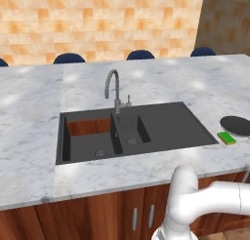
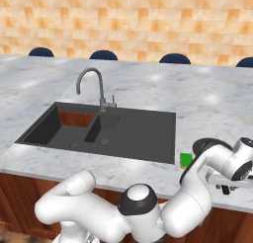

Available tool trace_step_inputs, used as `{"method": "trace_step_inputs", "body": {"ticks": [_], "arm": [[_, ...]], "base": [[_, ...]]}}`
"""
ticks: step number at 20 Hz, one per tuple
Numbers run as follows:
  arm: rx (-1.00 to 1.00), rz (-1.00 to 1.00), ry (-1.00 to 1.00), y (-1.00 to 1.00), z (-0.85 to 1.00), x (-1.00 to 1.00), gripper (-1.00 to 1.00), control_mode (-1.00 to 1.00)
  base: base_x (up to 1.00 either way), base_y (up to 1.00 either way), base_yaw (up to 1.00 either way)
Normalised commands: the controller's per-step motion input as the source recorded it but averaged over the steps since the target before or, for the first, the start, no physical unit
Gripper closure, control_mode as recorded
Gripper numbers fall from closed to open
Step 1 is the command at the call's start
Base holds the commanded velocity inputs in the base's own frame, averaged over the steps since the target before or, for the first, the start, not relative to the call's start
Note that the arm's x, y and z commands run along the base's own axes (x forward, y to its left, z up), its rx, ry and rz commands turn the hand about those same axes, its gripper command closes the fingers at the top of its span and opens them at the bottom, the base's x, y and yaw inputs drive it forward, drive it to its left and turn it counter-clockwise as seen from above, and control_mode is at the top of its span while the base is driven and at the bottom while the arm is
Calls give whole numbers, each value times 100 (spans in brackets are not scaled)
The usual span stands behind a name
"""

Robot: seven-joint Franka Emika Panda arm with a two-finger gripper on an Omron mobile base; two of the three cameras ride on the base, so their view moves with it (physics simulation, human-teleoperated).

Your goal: Pick the pan and sponge and place them into the sink. Then turn on the water.

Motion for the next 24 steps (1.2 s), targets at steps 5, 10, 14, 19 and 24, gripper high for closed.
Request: {"method": "trace_step_inputs", "body": {"ticks": [5, 10, 14, 19, 24], "arm": [[2, 1, 0, -10, -19, 3, 100, -100], [0, 0, -1, 4, 12, -5, 100, -100], [0, 3, -3, 9, 54, -12, 100, -100], [-2, 10, -9, 16, 48, -13, 100, -100], [-7, 11, -11, 28, 36, -4, 100, -100]], "base": [[0, 0, 0], [0, 0, 0], [0, 0, 0], [0, 0, 0], [0, 0, 0]]}}
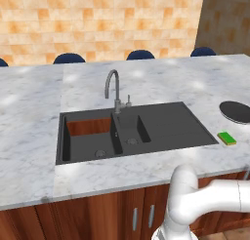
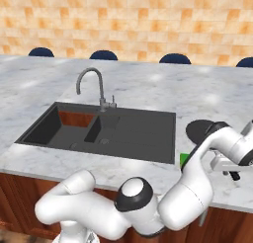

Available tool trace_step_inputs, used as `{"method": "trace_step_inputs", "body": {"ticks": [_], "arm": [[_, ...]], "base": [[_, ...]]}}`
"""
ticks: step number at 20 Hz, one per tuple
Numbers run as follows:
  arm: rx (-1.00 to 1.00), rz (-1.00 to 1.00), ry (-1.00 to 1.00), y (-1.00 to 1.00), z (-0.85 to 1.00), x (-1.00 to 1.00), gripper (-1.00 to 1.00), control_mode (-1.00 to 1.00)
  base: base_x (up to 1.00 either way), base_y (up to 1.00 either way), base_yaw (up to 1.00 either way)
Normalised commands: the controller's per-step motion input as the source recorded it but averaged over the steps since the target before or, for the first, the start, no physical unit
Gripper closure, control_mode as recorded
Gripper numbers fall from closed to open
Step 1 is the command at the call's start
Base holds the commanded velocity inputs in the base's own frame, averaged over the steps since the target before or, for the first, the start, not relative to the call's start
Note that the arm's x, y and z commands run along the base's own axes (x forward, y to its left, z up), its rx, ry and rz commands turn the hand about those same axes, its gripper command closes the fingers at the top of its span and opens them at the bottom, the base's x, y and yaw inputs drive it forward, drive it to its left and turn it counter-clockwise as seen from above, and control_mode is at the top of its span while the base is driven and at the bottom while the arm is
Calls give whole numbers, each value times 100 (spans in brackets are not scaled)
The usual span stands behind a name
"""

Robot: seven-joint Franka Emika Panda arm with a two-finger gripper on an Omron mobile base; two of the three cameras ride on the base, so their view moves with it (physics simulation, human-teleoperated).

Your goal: Pick the pan and sponge and place them into the sink. Then turn on the water.

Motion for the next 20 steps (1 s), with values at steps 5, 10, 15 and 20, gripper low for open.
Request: {"method": "trace_step_inputs", "body": {"ticks": [5, 10, 15, 20], "arm": [[-8, 6, -8, 50, 11, -18, 100, -100], [-8, 6, -4, 52, 4, -22, 100, -100], [-10, 2, -3, 47, 41, -24, 100, -100], [-11, 0, -1, 49, 33, -26, 100, -100]], "base": [[0, 0, 0], [0, 0, 0], [0, 0, 0], [0, 0, 0]]}}
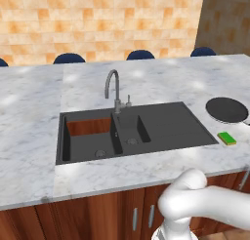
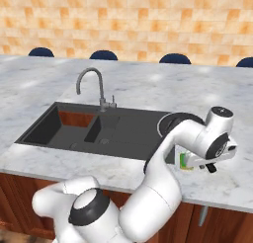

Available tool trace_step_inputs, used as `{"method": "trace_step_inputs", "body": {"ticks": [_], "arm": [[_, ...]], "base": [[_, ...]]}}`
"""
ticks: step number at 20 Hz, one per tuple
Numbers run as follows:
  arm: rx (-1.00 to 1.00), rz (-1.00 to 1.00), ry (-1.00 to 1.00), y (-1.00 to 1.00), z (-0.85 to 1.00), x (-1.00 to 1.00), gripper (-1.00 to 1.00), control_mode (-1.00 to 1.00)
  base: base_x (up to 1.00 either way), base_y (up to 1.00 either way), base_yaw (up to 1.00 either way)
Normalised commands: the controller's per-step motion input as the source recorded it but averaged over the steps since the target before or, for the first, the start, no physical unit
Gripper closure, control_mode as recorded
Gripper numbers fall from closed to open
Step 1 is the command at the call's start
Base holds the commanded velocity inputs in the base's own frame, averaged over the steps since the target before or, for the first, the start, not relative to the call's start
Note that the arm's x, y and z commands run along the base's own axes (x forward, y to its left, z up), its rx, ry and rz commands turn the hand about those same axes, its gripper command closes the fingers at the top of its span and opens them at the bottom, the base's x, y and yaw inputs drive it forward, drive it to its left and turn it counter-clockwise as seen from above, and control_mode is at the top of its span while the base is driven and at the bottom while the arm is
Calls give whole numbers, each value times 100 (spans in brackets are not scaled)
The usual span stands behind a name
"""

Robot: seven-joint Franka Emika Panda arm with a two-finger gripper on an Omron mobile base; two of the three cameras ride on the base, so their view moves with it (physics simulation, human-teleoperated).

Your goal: Pick the pan and sponge and place them into the sink. Then turn on the water.

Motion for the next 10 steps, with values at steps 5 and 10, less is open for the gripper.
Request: {"method": "trace_step_inputs", "body": {"ticks": [5, 10], "arm": [[-6, 2, 4, 54, 27, -23, 100, -100], [0, 6, 3, 53, 21, -13, 100, -100]], "base": [[0, 0, 0], [0, 0, 0]]}}
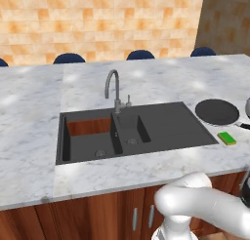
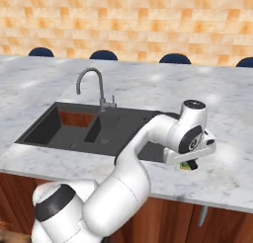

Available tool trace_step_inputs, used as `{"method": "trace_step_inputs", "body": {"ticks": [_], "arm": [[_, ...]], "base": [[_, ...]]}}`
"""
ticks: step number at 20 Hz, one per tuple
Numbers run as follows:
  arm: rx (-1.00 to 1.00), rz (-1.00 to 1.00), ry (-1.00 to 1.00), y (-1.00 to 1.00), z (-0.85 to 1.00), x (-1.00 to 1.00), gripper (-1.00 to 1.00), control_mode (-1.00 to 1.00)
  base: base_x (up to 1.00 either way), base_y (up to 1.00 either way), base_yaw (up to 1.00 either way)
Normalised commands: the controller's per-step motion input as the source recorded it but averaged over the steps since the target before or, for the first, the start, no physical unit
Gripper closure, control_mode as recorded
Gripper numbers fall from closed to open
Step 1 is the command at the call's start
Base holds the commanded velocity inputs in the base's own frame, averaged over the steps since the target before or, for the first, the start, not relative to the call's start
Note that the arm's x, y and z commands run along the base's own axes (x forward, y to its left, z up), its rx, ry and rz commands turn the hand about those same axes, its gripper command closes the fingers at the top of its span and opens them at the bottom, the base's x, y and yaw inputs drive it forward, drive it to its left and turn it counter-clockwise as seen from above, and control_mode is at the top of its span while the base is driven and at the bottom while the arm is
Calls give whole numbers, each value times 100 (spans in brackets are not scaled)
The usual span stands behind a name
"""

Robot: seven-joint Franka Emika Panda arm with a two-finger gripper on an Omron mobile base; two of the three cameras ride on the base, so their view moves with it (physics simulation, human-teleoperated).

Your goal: Pick the pan and sponge and place them into the sink. Then turn on the water.

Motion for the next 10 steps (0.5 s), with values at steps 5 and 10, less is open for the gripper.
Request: {"method": "trace_step_inputs", "body": {"ticks": [5, 10], "arm": [[-1, 7, 1, 52, 22, -8, 100, -100], [-1, 8, 2, 50, 22, -5, 100, -100]], "base": [[0, 0, 0], [0, 0, 0]]}}
